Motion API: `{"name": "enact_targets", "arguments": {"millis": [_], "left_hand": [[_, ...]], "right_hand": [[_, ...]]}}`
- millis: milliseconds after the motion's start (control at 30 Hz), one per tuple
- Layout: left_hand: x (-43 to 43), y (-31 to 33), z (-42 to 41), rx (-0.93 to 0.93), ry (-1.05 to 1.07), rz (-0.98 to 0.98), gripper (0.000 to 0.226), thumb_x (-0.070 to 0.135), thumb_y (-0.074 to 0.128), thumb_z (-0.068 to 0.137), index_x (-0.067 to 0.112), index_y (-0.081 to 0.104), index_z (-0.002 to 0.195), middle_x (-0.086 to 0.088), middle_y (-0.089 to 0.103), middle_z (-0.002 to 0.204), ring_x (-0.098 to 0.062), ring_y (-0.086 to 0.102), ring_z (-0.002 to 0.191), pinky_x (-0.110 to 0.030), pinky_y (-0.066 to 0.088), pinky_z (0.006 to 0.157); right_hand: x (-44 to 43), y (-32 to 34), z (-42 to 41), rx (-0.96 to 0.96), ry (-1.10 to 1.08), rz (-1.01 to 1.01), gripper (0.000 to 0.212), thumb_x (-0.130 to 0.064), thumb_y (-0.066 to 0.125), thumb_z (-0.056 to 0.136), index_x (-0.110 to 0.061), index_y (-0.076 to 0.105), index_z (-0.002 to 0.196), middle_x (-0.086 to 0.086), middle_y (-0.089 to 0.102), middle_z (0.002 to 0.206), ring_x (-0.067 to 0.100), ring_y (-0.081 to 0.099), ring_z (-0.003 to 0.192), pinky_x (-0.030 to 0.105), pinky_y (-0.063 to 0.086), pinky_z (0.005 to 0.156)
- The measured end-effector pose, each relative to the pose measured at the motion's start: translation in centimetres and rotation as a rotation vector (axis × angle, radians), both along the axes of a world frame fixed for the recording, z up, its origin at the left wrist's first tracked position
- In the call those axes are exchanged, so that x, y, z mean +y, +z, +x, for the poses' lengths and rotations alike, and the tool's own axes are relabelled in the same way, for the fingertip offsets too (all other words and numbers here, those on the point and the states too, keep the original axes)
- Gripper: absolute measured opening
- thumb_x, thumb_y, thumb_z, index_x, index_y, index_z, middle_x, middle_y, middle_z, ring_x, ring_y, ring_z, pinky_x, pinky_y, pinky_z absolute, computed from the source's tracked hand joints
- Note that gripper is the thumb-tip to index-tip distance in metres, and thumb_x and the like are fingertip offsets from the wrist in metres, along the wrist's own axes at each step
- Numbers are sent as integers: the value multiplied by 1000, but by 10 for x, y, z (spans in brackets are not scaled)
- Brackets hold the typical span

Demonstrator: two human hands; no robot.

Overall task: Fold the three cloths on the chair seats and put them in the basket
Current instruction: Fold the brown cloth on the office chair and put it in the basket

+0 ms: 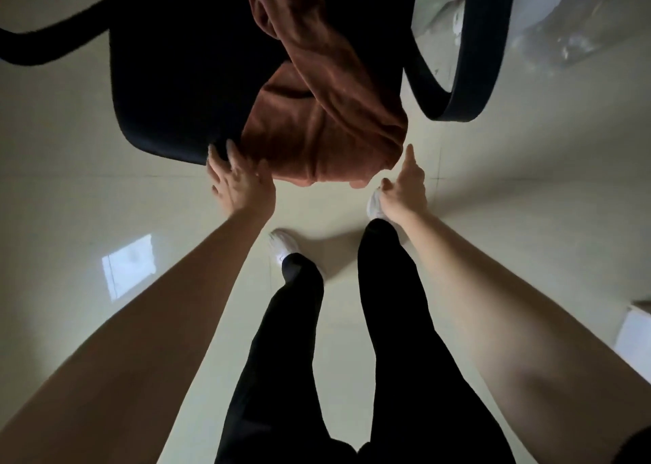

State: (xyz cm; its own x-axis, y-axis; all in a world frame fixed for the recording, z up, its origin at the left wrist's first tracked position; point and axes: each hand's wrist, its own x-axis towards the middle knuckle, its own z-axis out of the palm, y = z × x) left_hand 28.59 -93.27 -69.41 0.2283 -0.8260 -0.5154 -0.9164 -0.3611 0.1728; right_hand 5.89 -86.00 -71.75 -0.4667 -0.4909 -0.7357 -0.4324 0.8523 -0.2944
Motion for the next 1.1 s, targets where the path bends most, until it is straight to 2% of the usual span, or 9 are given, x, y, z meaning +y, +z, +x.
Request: {"name": "enact_targets", "arguments": {"millis": [100, 267, 467, 567, 667, 800, 900, 1000, 1100], "left_hand": [[-5, -7, 12, -11, -37, -90, 46, 34, 58, 90, 11, 48, 128, -17, 29, 148, -38, 30, 132, -51, 35, 104], [1, 4, 37, 32, -104, -143, 19, 25, 59, 89, 11, 58, 103, -13, 51, 126, -35, 43, 119, -45, 35, 96], [19, 57, 73, 108, -110, -108, 14, 22, 48, 97, 9, 46, 102, -7, 61, 78, -36, 61, 78, -43, 38, 90], [11, 104, 84, 144, -20, -118, 19, 26, 50, 97, 8, 47, 105, -4, 57, 81, -37, 61, 81, -41, 46, 75], [-1, 157, 93, 84, 39, -136, 28, 28, 49, 97, 7, 47, 116, -13, 65, 94, -38, 62, 88, -36, 39, 67], [-18, 216, 98, 136, 144, -213, 28, 26, 53, 93, 8, 48, 113, -12, 59, 94, -31, 54, 82, -34, 40, 70], [-26, 256, 98, 305, 336, -217, 29, 23, 57, 85, 11, 48, 110, -4, 55, 95, -30, 57, 84, -36, 49, 75], [-33, 295, 96, 590, 625, -197, 28, 19, 62, 82, 14, 47, 105, -9, 58, 99, -33, 66, 86, -48, 60, 75], [-41, 329, 97, 739, 724, -221, 26, 12, 62, 85, 10, 49, 108, -15, 62, 107, -27, 67, 75, -38, 61, 63]], "right_hand": [[3, -15, 18, 1, -44, -36, 39, -28, 57, 95, -11, 51, 129, 16, 55, 132, 34, 57, 118, 38, 44, 95], [15, 0, 37, 62, -291, -83, 17, -30, 53, 95, -14, 48, 97, 10, 64, 105, 32, 60, 101, 29, 37, 76], [17, 67, 57, 23, -168, -132, 20, -23, 50, 94, -9, 49, 109, 5, 58, 87, 27, 50, 77, 29, 33, 69], [4, 107, 66, -35, -162, -158, 20, -22, 48, 97, -14, 48, 116, 3, 60, 80, 32, 60, 79, 29, 37, 69], [-11, 159, 72, -85, -197, -233, 28, -27, 46, 101, -16, 47, 127, 11, 68, 107, 34, 65, 96, 32, 45, 77], [-30, 224, 73, -460, -506, -321, 34, -15, 75, 84, -25, 56, 110, 4, 67, 112, 25, 67, 103, 40, 54, 94], [-38, 262, 73, -762, -636, -336, 58, 2, 83, 68, -7, 53, 116, 14, 70, 110, 30, 70, 101, 50, 53, 97], [-43, 296, 69, -769, -502, -300, 87, 11, 78, 70, -12, 39, 144, 9, 64, 123, 25, 64, 110, 45, 47, 104], [-44, 325, 59, -436, 48, -235, 96, 8, 72, 75, -28, 31, 154, 7, 58, 135, 25, 60, 118, 36, 53, 93]]}}
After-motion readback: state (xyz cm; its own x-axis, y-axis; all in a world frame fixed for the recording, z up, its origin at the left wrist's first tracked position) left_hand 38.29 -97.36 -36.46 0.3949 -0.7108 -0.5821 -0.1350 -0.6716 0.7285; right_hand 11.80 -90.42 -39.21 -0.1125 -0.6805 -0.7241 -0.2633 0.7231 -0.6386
